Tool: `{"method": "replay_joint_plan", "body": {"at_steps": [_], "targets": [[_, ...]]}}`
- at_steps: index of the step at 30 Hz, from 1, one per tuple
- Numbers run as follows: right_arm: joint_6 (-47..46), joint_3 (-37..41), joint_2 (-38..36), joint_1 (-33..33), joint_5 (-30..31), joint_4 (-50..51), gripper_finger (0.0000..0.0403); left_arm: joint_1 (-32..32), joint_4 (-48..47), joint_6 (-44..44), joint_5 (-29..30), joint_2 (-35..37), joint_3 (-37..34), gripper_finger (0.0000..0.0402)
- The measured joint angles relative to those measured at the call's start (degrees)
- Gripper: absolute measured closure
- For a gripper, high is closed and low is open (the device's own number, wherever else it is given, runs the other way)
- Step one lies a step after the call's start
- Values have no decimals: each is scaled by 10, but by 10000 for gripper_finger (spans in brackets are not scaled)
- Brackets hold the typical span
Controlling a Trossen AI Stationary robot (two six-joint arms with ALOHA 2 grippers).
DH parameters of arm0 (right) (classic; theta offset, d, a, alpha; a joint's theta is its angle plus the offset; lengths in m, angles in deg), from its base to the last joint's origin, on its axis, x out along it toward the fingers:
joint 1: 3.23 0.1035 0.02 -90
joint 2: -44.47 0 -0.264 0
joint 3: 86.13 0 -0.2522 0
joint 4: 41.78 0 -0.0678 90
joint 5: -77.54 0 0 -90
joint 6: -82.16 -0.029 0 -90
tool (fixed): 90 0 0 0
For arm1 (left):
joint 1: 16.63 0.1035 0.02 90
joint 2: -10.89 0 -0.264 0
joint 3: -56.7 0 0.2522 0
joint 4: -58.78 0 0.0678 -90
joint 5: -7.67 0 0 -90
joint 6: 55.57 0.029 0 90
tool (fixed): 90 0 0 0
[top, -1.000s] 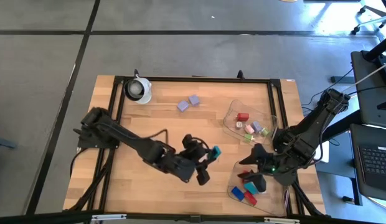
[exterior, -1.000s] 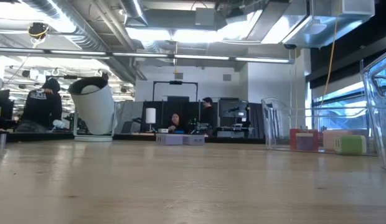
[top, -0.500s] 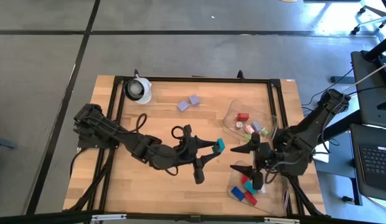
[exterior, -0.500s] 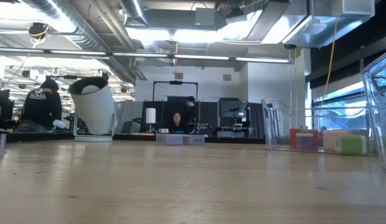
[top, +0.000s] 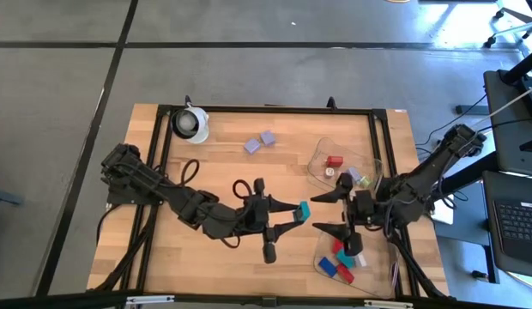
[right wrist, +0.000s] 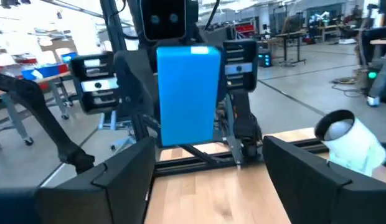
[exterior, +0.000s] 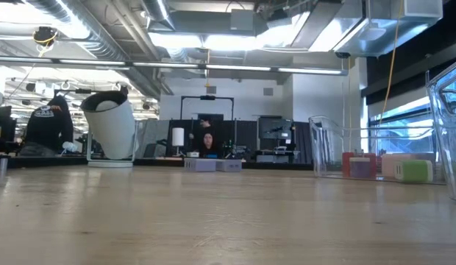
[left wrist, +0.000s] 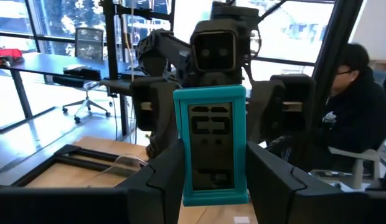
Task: Pick & Place Office items
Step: Put the light blue digital clock into the bottom transparent bin
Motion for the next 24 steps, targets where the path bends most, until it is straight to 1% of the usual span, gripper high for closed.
{"method": "replay_joint_plan", "body": {"at_steps": [6,10,17,20,24], "targets": [[1,0,0,-25,-64,-21,101,-5,0,0,5,0,0,265],[1,0,0,-41,-97,-43,90,-5,0,0,7,0,0,265],[1,0,0,-61,-117,-51,66,-1,0,0,6,0,0,265],[3,0,4,-71,-135,-78,64,5,0,-7,-3,0,0,265],[29,0,19,-81,-141,-113,63,15,0,-20,-22,0,0,265]]}}
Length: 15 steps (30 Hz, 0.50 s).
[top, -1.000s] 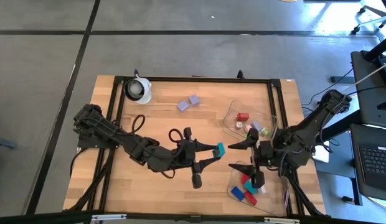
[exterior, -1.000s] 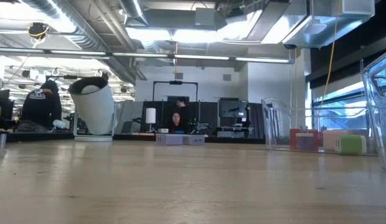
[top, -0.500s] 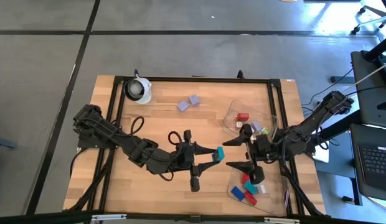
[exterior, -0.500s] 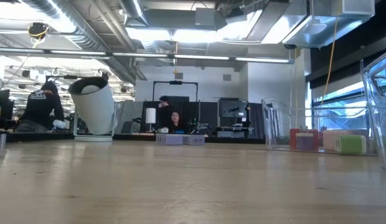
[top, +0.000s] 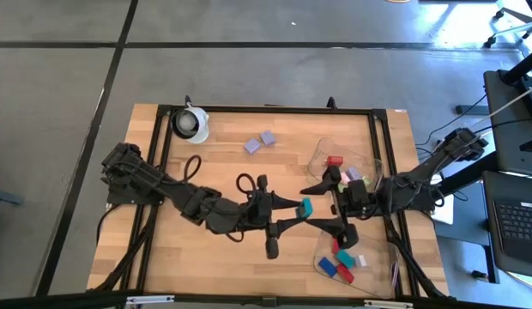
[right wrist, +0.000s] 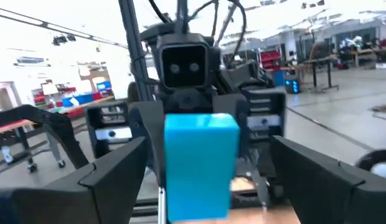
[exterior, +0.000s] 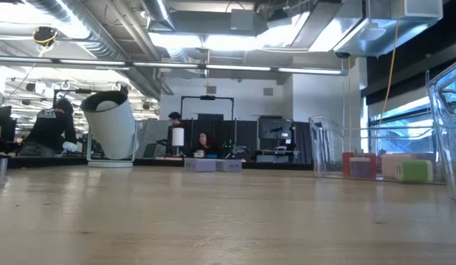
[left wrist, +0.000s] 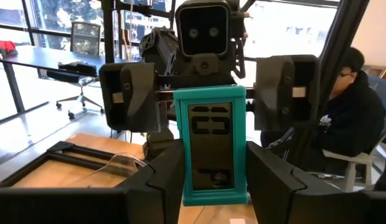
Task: Pick & Place Office items
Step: Put the light blue digital clock into the bottom transparent bin
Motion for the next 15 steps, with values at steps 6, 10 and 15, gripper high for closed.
{"method": "replay_joint_plan", "body": {"at_steps": [6,10,15], "targets": [[5,0,22,-14,-26,-47,63,5,0,3,-4,0,0,265],[5,0,23,-20,-26,-49,67,5,0,3,-4,0,0,265],[5,0,23,-21,-29,-54,94,6,0,5,-4,0,0,265]]}}
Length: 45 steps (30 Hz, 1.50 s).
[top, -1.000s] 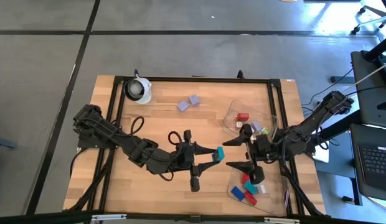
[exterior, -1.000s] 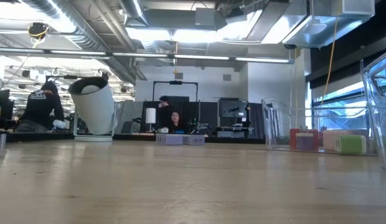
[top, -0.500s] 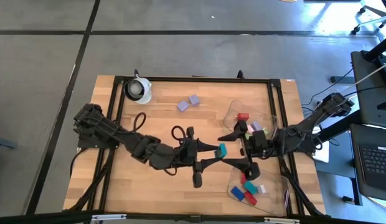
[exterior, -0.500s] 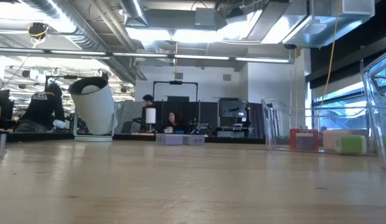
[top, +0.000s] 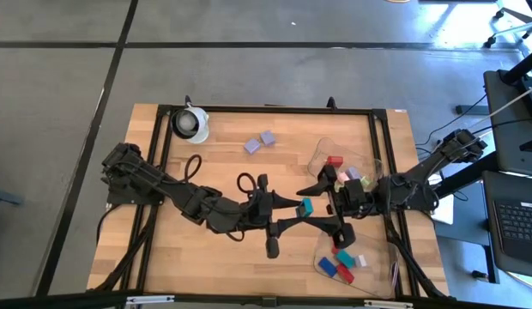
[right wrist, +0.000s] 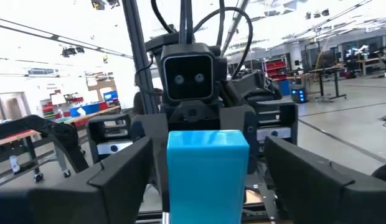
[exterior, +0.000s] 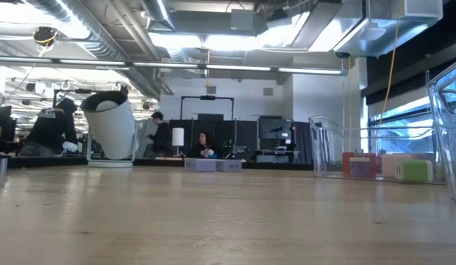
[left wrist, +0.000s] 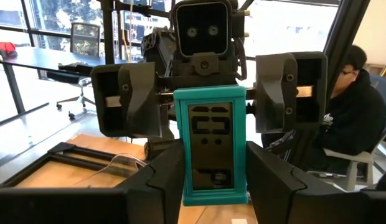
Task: Pick & Place Office items
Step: Put the light blue digital clock into the bottom transparent bin
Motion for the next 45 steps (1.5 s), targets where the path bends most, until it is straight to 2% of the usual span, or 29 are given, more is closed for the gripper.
{"method": "replay_joint_plan", "body": {"at_steps": [5,16,21,34,39,45], "targets": [[-1,0,0,0,-38,0,136,5,0,0,-3,0,0,265],[-19,0,0,-1,-38,0,247,8,4,-1,-18,0,0,264],[-21,0,-1,0,-38,0,248,9,12,-1,-28,0,-1,243],[-36,0,-1,0,-42,10,248,2,13,-7,-23,-1,-1,158],[-39,-1,-1,0,-41,32,248,-2,3,-37,-13,-1,-1,132],[-116,0,-31,-1,-39,141,248,-3,-61,-78,45,-1,-1,121]]}}
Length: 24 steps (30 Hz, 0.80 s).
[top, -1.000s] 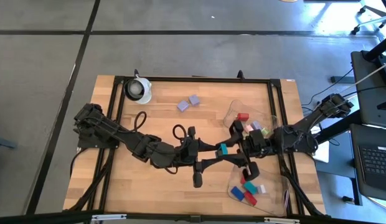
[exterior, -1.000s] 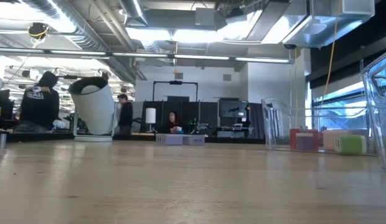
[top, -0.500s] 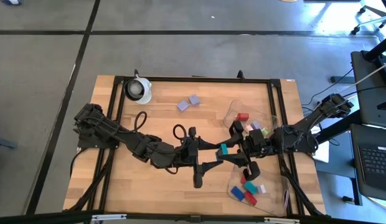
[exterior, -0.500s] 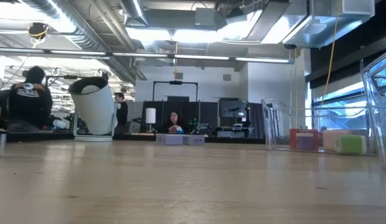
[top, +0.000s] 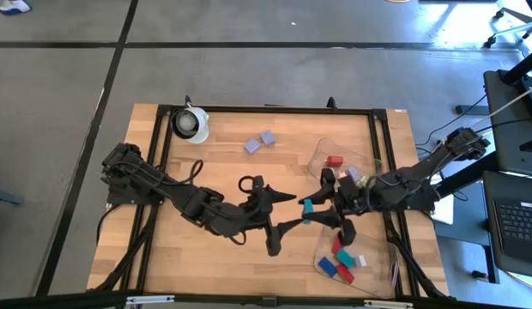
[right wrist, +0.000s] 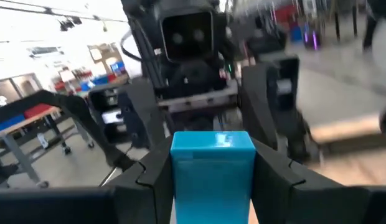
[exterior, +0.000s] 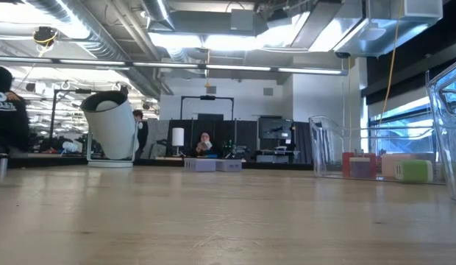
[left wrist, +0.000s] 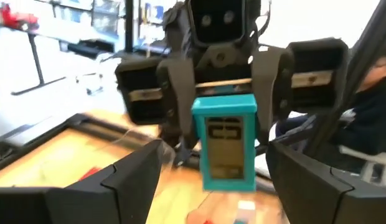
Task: Pick & Place Office items
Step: Put the light blue digital clock into the bottom transparent bin
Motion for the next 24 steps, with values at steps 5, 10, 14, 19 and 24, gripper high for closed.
{"method": "replay_joint_plan", "body": {"at_steps": [5,10,14,19,24], "targets": [[-135,0,-42,9,-29,160,248,1,-54,-41,8,0,0,121],[-284,0,-49,43,-83,289,248,1,-116,-83,9,0,0,121],[-354,0,-26,95,-128,344,248,1,-154,-115,8,0,0,121],[-435,0,9,158,-136,383,239,0,-183,-135,6,1,0,121],[-520,0,39,198,-137,446,243,0,-186,-135,2,0,0,121]]}}
